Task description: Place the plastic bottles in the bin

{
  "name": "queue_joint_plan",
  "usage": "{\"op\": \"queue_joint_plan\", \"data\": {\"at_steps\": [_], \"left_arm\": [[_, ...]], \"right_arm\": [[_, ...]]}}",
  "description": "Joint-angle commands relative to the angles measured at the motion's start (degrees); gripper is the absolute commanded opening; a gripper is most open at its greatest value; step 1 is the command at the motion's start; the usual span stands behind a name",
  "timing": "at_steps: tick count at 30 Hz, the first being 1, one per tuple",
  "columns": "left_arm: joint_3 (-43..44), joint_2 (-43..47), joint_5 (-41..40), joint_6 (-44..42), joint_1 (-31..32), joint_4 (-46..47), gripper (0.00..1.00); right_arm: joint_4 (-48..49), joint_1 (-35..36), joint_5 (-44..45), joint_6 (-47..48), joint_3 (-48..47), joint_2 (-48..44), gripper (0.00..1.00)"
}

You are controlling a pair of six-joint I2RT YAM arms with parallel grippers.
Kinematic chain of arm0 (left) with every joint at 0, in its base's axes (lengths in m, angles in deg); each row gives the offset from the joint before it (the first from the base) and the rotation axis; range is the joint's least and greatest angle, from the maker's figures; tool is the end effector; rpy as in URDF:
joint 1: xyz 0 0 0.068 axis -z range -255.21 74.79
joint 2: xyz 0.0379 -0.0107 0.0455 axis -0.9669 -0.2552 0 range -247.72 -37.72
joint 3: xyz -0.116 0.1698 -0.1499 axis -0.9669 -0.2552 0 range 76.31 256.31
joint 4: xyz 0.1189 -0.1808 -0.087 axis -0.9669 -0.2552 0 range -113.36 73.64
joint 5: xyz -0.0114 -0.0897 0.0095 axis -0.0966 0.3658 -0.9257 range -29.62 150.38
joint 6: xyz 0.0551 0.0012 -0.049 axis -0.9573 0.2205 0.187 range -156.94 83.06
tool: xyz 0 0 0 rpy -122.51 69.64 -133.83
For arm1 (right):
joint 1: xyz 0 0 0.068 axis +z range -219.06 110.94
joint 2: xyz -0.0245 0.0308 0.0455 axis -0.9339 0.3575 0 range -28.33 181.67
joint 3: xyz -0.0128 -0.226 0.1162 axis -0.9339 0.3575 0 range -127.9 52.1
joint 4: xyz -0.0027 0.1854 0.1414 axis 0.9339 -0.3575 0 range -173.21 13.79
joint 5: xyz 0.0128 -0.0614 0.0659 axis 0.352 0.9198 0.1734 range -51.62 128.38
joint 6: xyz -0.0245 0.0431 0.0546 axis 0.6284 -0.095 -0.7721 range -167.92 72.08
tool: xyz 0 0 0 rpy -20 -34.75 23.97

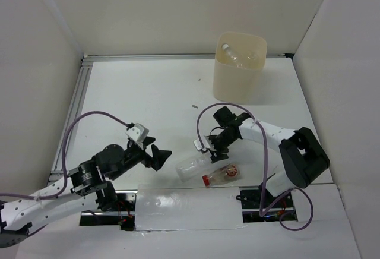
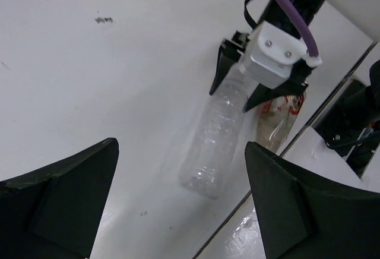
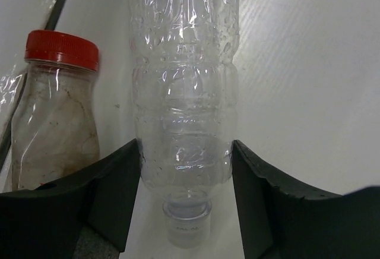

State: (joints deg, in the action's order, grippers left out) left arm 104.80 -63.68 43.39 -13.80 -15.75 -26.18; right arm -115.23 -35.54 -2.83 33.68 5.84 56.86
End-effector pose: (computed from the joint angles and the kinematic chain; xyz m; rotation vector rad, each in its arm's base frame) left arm 0.0884 -0.1144 0.2733 0.3263 1.7314 -0.8189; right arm 0.1687 0.1604 0.1517 -2.2130 1.2866 0.7681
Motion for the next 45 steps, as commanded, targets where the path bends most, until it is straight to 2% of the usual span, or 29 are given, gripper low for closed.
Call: {"op": "queue_joint_plan", "data": {"at_steps": [1, 5, 12, 16, 19, 23, 28, 32, 35, 36, 45], "left_arm": [[0.43, -4.78, 3.52, 0.42, 0.3, 2.35, 1.0], [2.79, -10.32, 9.76, -2.74, 0.3, 7.0, 1.0], [5.08, -16.84, 16.55, -5.73, 0.83, 13.86, 1.0], [5.08, -21.14, 16.55, -7.22, 0.83, 15.98, 1.0], [4.56, -25.27, 15.42, -9.24, 2.06, 17.91, 1.0], [5.7, -33.7, 13.83, -11.88, 5.13, 21.07, 1.0], [6.31, -38.46, 13.3, -11.89, 5.67, 25.55, 1.0], [7.54, -42.41, 13.83, -12.5, 5.67, 28.63, 1.0], [9.38, -45.58, 14.62, -13.91, 5.67, 30.03, 1.0], [9.39, -46.2, 15.93, -14.52, 5.67, 30.04, 1.0], [12.11, -49.81, 17.7, -15.05, 6.72, 31.71, 1.0]], "right_arm": [[3.78, 0.5, 4.47, -5.3, -4.35, 1.3, 0.32], [3.25, -4.05, 2.72, -15.65, -14.36, -0.81, 0.25], [3.43, -13.11, 2.1, -28.86, -38.09, -0.91, 0.23], [7.63, -15.49, 10.07, -33.96, -47.76, -0.38, 0.23], [8.96, -18.04, 20.01, -32.39, -53.38, 1.29, 0.23], [5.9, -21.91, 32.48, -23.1, -62.62, 5.33, 0.24], [2.99, -24.72, 40.68, -16.13, -70.36, 9.64, 0.26], [-1.47, -27.71, 37.44, -14.89, -74.31, 12.89, 0.3], [-6.05, -30.43, 29.02, -18.66, -75.82, 15.35, 0.33], [-6.06, -31.22, 24.56, -20.59, -75.82, 15.36, 0.33], [-2.12, -33.87, 9.76, -27.9, -70.11, 19.31, 0.36]]}}
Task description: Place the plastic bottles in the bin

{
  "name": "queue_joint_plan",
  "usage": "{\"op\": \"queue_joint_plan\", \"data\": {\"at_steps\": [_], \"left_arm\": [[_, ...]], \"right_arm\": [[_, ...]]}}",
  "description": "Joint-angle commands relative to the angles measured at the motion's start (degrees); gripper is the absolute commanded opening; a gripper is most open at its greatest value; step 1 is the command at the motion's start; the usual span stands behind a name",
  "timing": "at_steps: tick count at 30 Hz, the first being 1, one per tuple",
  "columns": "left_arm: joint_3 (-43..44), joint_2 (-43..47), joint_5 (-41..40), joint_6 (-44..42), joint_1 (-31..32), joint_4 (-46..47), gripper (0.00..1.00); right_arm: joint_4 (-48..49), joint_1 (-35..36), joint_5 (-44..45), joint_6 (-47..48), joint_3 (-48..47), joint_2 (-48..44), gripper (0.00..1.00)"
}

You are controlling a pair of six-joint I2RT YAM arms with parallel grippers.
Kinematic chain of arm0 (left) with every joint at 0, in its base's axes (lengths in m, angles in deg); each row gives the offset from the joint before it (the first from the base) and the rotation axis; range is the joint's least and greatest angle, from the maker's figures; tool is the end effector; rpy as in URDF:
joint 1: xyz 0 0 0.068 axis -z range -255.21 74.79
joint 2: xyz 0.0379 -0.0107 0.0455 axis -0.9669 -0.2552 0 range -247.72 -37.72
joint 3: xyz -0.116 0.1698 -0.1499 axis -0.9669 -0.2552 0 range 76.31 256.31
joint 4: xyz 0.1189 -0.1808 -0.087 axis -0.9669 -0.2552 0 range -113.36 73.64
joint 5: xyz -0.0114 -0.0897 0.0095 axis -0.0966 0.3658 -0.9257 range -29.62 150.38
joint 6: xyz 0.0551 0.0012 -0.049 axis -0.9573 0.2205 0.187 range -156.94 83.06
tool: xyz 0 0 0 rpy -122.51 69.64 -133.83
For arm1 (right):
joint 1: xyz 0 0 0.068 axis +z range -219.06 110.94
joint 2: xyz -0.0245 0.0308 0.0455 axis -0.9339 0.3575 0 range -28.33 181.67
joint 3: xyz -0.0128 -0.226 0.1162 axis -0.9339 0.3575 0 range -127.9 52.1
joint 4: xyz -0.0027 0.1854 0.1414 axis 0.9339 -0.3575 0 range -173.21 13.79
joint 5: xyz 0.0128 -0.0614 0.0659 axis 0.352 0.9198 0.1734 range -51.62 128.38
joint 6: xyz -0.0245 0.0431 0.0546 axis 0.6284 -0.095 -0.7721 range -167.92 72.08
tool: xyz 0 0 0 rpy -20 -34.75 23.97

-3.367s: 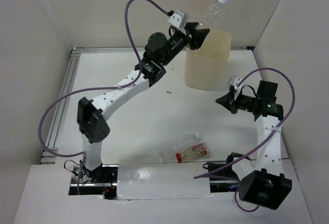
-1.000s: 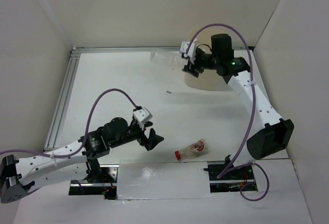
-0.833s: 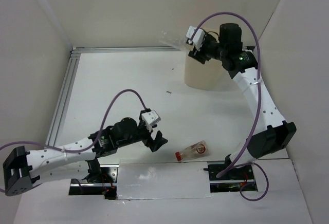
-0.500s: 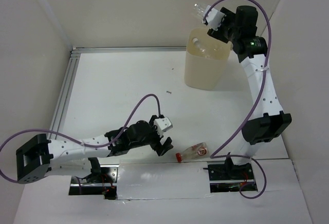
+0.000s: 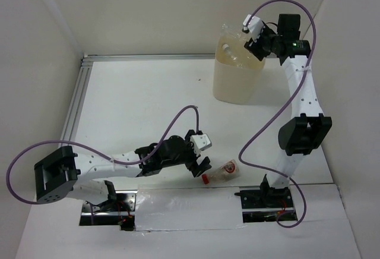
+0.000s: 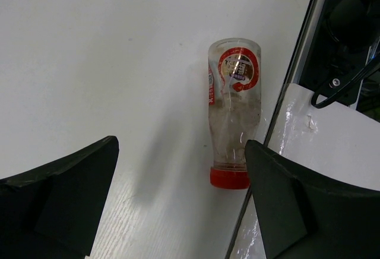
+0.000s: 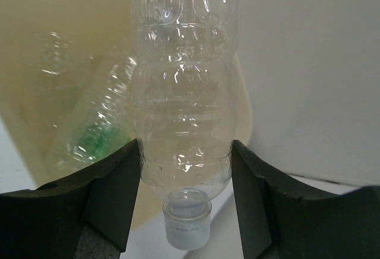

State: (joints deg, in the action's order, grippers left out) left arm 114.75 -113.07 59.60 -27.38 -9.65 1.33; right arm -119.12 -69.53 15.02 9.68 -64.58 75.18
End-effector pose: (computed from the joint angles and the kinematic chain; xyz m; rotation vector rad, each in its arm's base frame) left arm 0.1223 -0.2671 0.2250 0.9325 1.7743 -0.8573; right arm 0.3861 0.0212 0.3943 -1.1874 1.6708 -0.2056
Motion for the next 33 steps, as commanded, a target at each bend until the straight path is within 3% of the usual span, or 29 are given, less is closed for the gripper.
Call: {"op": "queue_joint_plan", "data": {"at_steps": [1, 8, 10, 13, 23, 28, 33], "left_arm": [[2.17, -1.02, 1.48, -1.48, 0.62, 4.71, 1.0], [1.03, -2.17, 0.95, -1.48, 1.15, 5.25, 1.0], [1.03, -2.7, 0.43, -2.0, 1.15, 5.25, 1.0], [1.03, -3.83, -0.1, -2.0, 1.15, 5.77, 1.0], [2.87, -7.17, 1.13, -4.81, 1.15, 5.77, 1.0], [4.28, -9.28, 5.6, -7.09, 1.15, 5.77, 1.0], [6.64, -12.28, 12.09, -9.38, 1.15, 6.3, 1.0]], "right_arm": [[2.48, 0.12, -9.85, -4.51, 0.32, 1.0, 0.37], [2.49, 3.19, -12.24, -5.05, 0.32, 4.68, 0.41], [2.49, 3.19, -12.24, -5.57, 0.32, 5.3, 0.51], [2.49, 2.67, -11.71, -6.19, 1.02, 5.83, 0.75], [2.49, -4.61, -17.77, -11.18, 0.23, 0.84, 0.98], [10.55, -9.1, -26.11, -22.43, 1.53, -5.58, 1.0], [9.87, -13.94, -32.28, -23.08, 7.95, -10.33, 1.0]]}}
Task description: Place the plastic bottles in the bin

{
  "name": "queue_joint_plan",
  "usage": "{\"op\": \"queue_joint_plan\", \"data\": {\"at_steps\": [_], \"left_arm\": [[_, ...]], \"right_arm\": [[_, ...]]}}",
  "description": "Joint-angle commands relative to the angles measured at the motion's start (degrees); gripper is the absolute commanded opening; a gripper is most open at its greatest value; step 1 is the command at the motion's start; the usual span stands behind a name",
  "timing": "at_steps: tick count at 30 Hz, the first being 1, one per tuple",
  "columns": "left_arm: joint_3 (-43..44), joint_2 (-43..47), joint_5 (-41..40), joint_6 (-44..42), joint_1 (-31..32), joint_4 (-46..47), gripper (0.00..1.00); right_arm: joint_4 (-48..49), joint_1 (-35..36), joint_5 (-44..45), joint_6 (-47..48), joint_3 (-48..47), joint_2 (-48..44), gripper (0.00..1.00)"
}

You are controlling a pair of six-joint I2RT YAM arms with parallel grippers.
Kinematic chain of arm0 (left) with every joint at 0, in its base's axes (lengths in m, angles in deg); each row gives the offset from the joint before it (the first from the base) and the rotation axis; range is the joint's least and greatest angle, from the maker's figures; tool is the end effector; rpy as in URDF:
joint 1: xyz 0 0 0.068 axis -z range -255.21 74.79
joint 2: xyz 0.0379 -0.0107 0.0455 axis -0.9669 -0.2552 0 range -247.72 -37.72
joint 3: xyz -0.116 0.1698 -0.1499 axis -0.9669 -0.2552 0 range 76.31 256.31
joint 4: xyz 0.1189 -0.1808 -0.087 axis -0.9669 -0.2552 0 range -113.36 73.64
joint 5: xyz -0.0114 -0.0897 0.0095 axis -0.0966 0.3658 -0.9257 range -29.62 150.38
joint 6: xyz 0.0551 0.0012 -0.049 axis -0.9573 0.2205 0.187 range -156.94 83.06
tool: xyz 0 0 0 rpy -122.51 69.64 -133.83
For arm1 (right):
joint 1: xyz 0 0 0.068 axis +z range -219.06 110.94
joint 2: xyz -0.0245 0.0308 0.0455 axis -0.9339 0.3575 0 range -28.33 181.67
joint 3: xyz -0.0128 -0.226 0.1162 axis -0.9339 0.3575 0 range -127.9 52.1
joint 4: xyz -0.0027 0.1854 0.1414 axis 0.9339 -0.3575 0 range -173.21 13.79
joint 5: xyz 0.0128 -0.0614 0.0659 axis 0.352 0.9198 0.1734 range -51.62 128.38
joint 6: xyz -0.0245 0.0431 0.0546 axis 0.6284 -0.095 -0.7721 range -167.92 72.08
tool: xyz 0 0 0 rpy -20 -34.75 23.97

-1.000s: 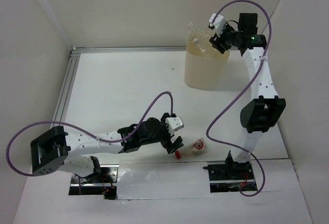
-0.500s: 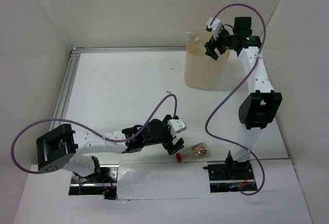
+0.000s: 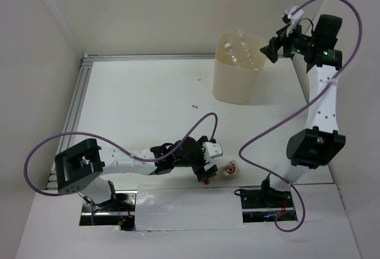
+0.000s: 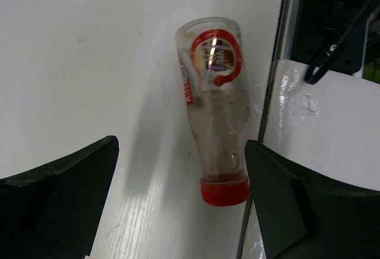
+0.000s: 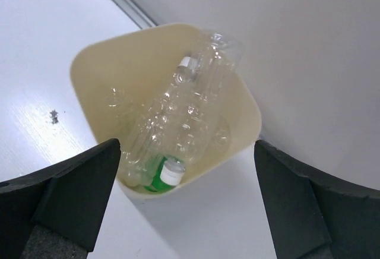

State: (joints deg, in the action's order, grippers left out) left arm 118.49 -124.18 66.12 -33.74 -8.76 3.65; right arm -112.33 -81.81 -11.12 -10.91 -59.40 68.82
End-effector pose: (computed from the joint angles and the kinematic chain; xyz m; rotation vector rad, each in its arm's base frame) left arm 0.1237 -0.2993 0.1955 1.1602 1.7539 -0.8620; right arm 0.3511 -0.0315 0.4256 -0.8953 1.5846 0.2312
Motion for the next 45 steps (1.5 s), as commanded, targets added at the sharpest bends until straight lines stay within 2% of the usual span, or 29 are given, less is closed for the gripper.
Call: {"op": "queue_joint_plan", "data": {"at_steps": [1, 3, 6, 12, 16, 17, 19, 20, 21, 22, 24, 25, 26, 27, 30, 31, 32, 33, 35, 38, 39, 41, 42, 45], "left_arm": [[4.05, -1.95, 6.99, -3.03, 0.25, 3.29, 1.0], [5.46, -3.8, 10.76, -3.03, 0.25, 2.14, 1.0], [7.39, -7.4, 12.37, -3.03, 1.56, 1.44, 1.0], [10.55, -15.75, 4.03, -2.94, 3.77, 0.91, 0.97], [11.88, -18.31, 0.95, -2.94, 3.77, -0.67, 0.69], [11.88, -17.18, 0.25, -2.94, 3.77, -0.67, 0.49], [12.66, -15.16, -3.61, -2.94, 3.77, -0.67, 0.25], [13.19, -14.02, -4.93, -2.94, 3.77, -1.28, 0.12], [13.81, -11.92, -5.73, -2.94, 2.99, -1.29, 0.09], [16.16, -10.24, -5.74, -2.33, -0.15, -1.81, 0.09], [17.23, -9.53, -6.26, -1.19, -1.58, -1.82, 0.07], [18.29, -9.0, -6.26, 0.73, -4.81, -1.82, 0.07], [20.64, -8.21, -6.26, 1.88, -6.58, -1.82, 0.07], [21.97, -8.2, -6.26, 3.03, -8.34, -1.82, 0.07], [29.43, -8.99, -5.04, 5.15, -14.24, 0.2, 0.06], [32.16, -9.78, -3.38, 5.67, -16.34, 0.99, 0.06], [38.45, -12.22, -3.36, 5.15, -17.05, 1.0, 0.06], [41.99, -13.72, -2.58, 5.15, -17.58, 1.0, 0.06], [51.37, -18.19, -0.22, 5.14, -19.34, 1.69, 0.05], [59.84, -22.87, 2.44, 8.73, -21.62, 3.97, 0.05], [63.44, -24.19, 2.44, 10.06, -22.15, 5.38, 0.05], [68.01, -28.14, 0.61, 13.56, -23.03, 8.45, 0.05], [69.78, -29.63, -0.8, 14.11, -23.56, 8.47, 0.05], [74.27, -35.0, -7.39, 14.99, -23.57, 10.91, 0.12]], "right_arm": [[2.55, -2.97, -6.14, -1.95, 6.44, -5.98, 1.0], [2.54, -4.47, -7.27, -1.42, 9.89, -8.01, 1.0], [1.59, -8.15, -9.91, -1.42, 14.55, -11.7, 1.0], [0.35, -10.63, -12.03, -1.95, 22.81, -16.63, 1.0], [-1.67, -12.38, -13.34, -0.9, 25.8, -19.79, 0.97], [-2.89, -12.38, -14.04, -0.37, 26.85, -19.8, 0.96], [-3.95, -13.96, -16.76, 1.47, 28.18, -21.2, 0.9], [-5.53, -14.49, -17.91, 2.53, 29.4, -21.99, 0.82], [-6.32, -14.49, -19.22, 3.67, 30.11, -22.52, 0.75], [-7.81, -16.58, -23.5, 6.81, 31.42, -23.31, 0.58], [-9.84, -17.12, -24.76, 8.23, 31.96, -24.1, 0.31], [-9.85, -17.13, -26.16, 8.86, 32.92, -24.11, 0.18], [-9.85, -18.0, -26.18, 8.86, 34.06, -25.67, 0.07], [-9.85, -18.62, -26.18, 8.86, 34.68, -26.3, 0.0], [-9.32, -18.62, -22.94, 10.61, 38.18, -29.2, 0.0], [-10.1, -18.62, -20.84, 13.15, 39.25, -29.81, 0.29], [-10.11, -18.62, -19.43, 13.87, 40.3, -30.95, 0.86], [-9.24, -18.62, -18.37, 13.87, 42.92, -31.57, 1.0], [-11.67, -18.62, -16.6, 16.48, 44.96, -32.19, 1.0], [-15.11, -18.62, -15.98, 20.71, 48.3, -32.19, 1.0], [-16.6, -18.62, -15.98, 21.51, 49.96, -32.19, 0.96], [-17.84, -18.62, -15.98, 23.53, 51.29, -32.19, 0.84], [-18.8, -18.62, -15.98, 24.5, 51.3, -32.19, 0.7], [-22.32, -18.62, -17.39, 27.84, 52.88, -32.19, 0.53]]}}
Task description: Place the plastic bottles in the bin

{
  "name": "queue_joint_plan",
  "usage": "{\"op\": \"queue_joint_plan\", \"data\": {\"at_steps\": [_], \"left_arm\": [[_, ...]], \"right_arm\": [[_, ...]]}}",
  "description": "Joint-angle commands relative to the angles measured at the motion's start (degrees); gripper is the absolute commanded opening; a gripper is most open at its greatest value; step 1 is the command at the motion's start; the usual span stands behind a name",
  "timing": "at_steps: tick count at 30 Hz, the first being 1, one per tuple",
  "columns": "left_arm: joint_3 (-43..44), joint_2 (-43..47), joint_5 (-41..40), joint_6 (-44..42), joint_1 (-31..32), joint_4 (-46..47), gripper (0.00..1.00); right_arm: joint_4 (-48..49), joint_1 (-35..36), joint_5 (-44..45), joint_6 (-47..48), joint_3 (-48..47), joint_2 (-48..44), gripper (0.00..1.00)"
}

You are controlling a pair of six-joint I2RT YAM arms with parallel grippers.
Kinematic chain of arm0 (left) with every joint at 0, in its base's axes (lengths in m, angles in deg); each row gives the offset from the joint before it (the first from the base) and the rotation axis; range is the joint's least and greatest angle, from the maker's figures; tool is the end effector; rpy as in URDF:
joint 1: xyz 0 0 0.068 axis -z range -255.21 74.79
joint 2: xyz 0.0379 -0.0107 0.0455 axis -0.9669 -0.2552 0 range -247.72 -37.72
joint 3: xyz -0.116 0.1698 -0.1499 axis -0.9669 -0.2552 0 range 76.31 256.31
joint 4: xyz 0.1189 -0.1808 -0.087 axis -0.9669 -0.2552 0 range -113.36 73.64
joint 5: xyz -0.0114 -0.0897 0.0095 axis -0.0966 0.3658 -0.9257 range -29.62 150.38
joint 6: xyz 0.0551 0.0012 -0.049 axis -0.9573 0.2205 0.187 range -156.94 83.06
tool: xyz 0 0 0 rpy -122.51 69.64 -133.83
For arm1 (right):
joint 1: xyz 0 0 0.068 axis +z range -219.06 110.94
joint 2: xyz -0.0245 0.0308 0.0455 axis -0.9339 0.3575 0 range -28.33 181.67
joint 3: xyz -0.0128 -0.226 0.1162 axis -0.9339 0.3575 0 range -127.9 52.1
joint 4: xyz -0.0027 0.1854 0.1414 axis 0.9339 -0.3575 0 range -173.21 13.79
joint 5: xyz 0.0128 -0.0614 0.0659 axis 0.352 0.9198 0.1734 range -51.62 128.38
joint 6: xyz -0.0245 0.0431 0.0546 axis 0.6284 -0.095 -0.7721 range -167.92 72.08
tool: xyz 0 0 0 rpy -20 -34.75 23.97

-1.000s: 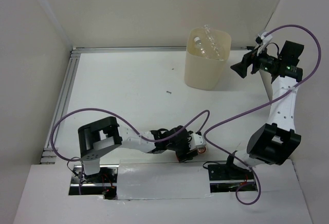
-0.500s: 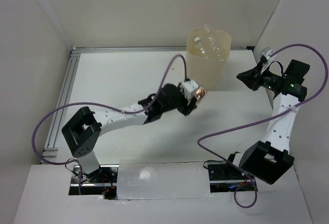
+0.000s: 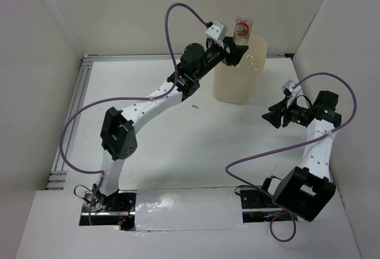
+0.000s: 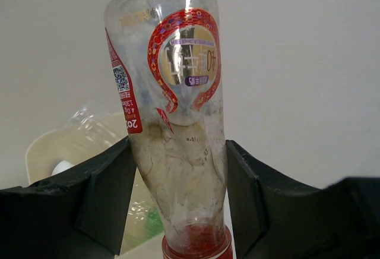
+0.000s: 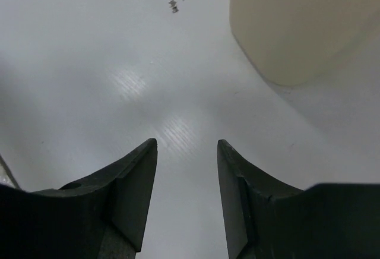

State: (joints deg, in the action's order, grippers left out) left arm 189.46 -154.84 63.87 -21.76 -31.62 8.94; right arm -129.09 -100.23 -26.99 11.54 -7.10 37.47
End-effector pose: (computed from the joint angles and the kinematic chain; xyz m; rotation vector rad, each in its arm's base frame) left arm 0.3423 -0.3311 0.4258 0.3610 1.1986 -0.9317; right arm 0.1918 -0.0506 0.2860 -0.8039 1.7997 0.4991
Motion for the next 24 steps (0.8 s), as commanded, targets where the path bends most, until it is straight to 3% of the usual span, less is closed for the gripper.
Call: {"op": "queue_joint_plan", "data": {"at_steps": [1, 6, 11, 13, 16, 18, 20, 21, 24], "left_arm": [[3.92, -5.39, -6.9, 3.01, -0.7, 6.33, 0.14], [12.15, -13.2, -16.65, 3.01, -0.7, 7.32, 0.28], [21.05, -19.1, -19.57, 3.01, -1.23, 5.73, 0.33], [23.87, -20.86, -20.1, 3.54, -1.76, 5.73, 0.4], [24.58, -21.57, -19.57, 2.23, -2.28, 3.63, 0.42], [23.8, -21.57, -18.87, 1.7, -2.29, 1.96, 0.53], [20.46, -21.04, -18.34, 1.17, -2.29, 1.42, 0.63], [19.67, -20.26, -17.73, 0.65, -2.29, 1.42, 0.75], [19.13, -20.25, -16.32, 0.64, -2.29, -0.6, 0.84]], "right_arm": [[-6.09, -0.2, -2.13, 5.4, 1.1, -0.85, 0.52], [-9.6, -0.2, -2.75, 8.99, 3.04, -0.85, 0.52], [-13.04, -0.2, -3.37, 12.08, 6.1, -0.32, 0.53], [-15.31, -0.2, -3.89, 14.89, 6.73, -0.32, 0.54], [-15.32, -0.2, -3.89, 14.89, 6.73, -0.32, 0.63], [-15.32, -0.2, -3.89, 14.89, 6.73, -0.32, 1.0], [-14.71, -0.2, -3.29, 14.89, 6.73, -0.32, 1.0], [-14.71, -0.2, -3.28, 14.89, 6.21, -0.32, 1.0], [-13.57, -0.2, -3.28, 14.37, 6.2, 0.21, 1.0]]}}
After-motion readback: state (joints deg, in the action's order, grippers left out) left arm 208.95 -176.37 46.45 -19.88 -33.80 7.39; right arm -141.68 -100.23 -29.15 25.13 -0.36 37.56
